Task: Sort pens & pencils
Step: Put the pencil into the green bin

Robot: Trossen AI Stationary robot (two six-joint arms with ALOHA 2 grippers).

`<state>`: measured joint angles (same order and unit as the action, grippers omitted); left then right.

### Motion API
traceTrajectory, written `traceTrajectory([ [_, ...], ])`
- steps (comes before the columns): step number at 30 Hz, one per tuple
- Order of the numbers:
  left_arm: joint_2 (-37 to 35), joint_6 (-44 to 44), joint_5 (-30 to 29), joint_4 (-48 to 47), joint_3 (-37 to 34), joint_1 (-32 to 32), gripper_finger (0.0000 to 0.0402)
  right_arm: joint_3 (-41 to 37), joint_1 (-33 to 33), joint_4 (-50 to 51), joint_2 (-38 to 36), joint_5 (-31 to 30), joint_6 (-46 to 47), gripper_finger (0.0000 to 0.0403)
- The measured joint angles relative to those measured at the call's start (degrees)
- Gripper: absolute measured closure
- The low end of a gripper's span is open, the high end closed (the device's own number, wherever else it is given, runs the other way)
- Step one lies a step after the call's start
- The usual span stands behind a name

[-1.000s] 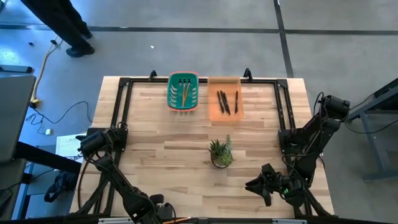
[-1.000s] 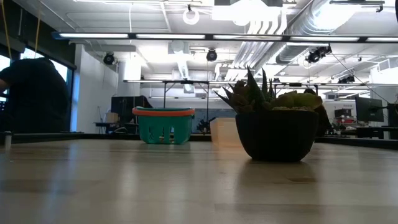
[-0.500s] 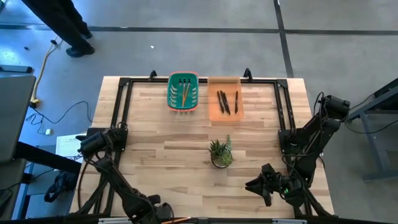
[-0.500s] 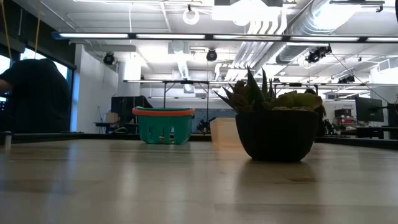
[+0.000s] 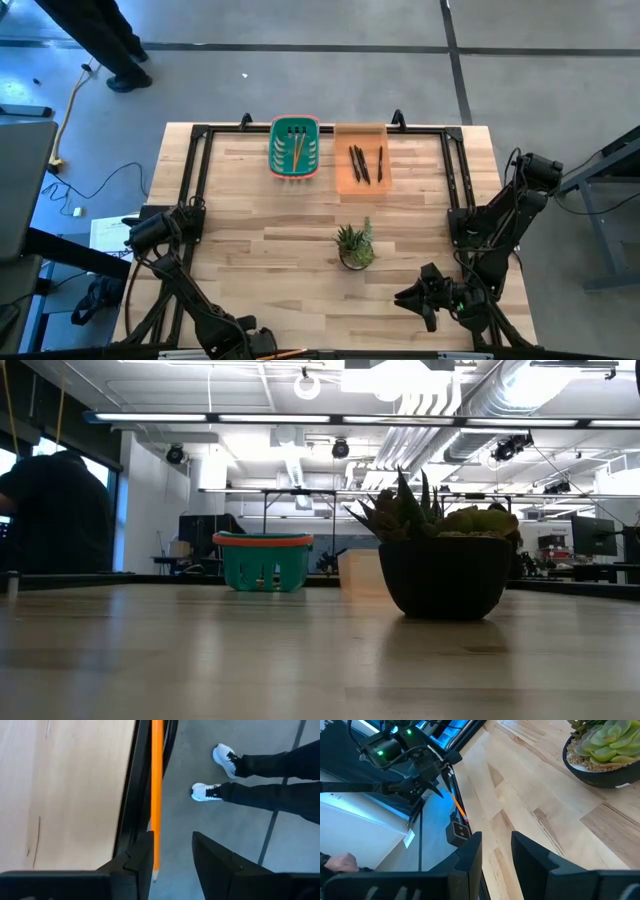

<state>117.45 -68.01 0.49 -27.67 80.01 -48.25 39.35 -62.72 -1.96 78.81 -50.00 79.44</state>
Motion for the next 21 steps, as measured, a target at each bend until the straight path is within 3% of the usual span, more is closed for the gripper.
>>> traceTrajectory([
  [21, 4.0, 0.1, 1.6, -1.3, 2.7, -0.2, 0.0279, 0.0, 0.0, 0.0, 0.0, 0.0, -0.4, 0.0306],
])
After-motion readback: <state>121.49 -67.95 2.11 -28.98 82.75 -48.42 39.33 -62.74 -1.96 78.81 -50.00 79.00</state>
